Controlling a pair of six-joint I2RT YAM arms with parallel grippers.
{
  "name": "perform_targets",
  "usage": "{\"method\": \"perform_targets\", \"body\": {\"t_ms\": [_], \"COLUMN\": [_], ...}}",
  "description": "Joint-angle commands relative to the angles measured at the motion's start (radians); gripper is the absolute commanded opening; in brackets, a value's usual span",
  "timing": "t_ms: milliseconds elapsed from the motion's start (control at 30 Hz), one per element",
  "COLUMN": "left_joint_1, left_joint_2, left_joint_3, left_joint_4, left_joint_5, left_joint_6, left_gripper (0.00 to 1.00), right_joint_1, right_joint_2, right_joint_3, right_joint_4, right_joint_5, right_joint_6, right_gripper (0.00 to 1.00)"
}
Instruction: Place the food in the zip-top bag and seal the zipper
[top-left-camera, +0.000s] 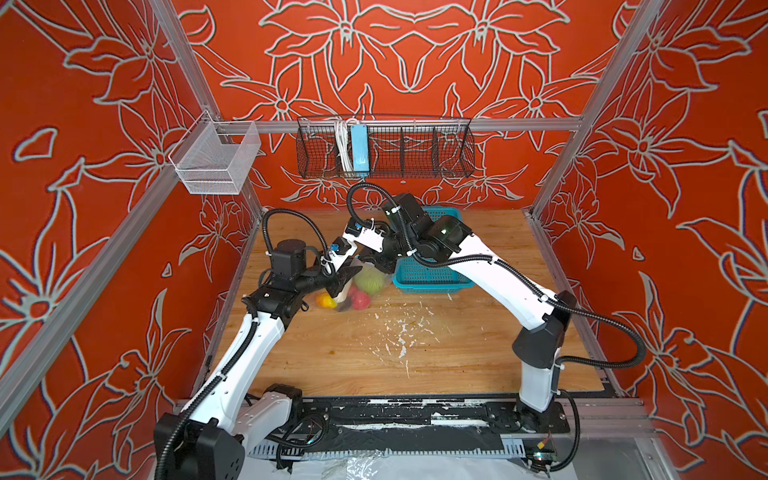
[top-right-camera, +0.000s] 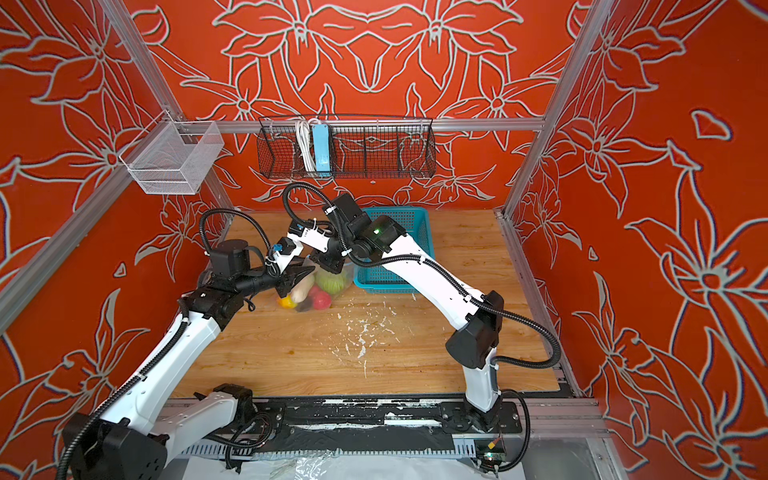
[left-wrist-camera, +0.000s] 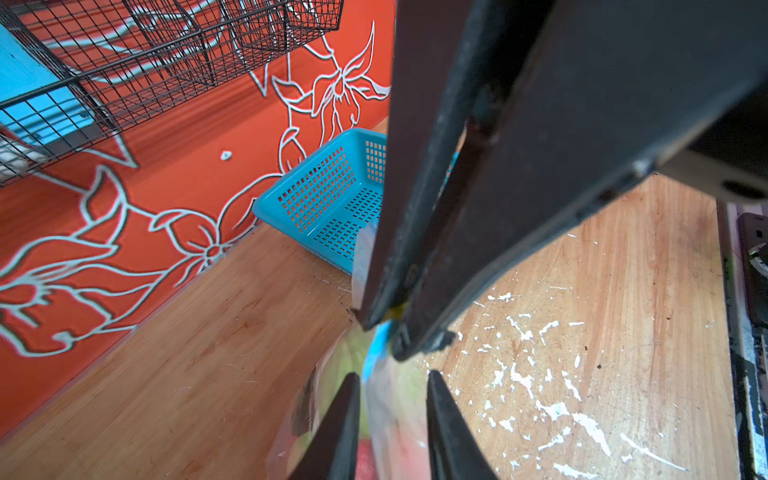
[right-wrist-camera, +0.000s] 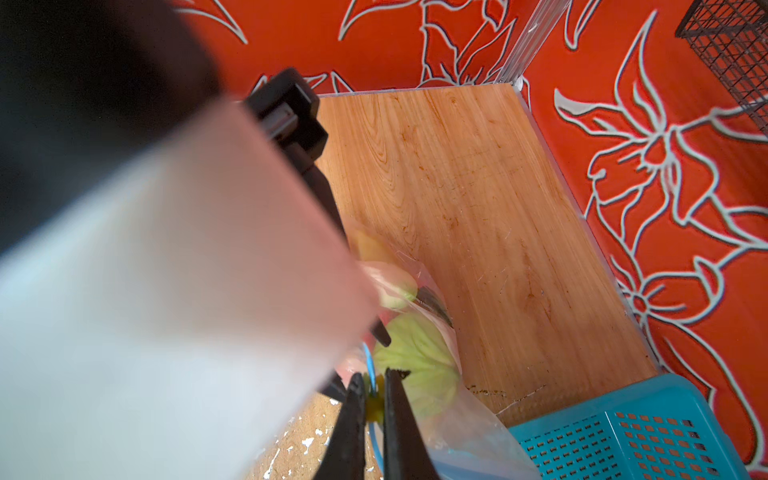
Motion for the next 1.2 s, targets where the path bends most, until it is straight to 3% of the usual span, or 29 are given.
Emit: {"method": "perform_targets", "body": {"t_ms": [0, 733, 800, 933, 1167], "left_joint_1": [-0.008, -0.008, -0.008, -0.008, -0.008], "left_joint_2": [-0.018, -0.040, -0.041, -0.035, -0.041], "left_joint_3": [0.015, 0.001, -0.008, 0.003, -0.006], "left_joint_4": [0.044, 0.132, 0.153, 0.148, 0.181], "left_joint_5": [0.029, 0.064, 0.067, 0.075, 0.075], "left_joint_6": [0.016, -0.019, -0.027, -0.034, -0.064], "left_gripper": [0.29, 0.29, 0.26, 0.00, 0.00], "right_joint_1": [0.005, 0.006, 0.007, 0.007, 0.007], "right_joint_2": [0.015, 0.025, 0.026, 0.027, 0.030], "right_joint_3": [0.034, 0.040, 0.040, 0.041, 0.037], "right_joint_4": [-0.039, -0.073, -0.075, -0.077, -0.090], "right_joint_5": [-0.026, -0.057, -0.063, -0.065, -0.040], "right_joint_6": [-0.020, -0.027, -0.028, -0.028, -0.037], "right_gripper": [0.05, 0.03, 0.02, 0.02, 0.02]}}
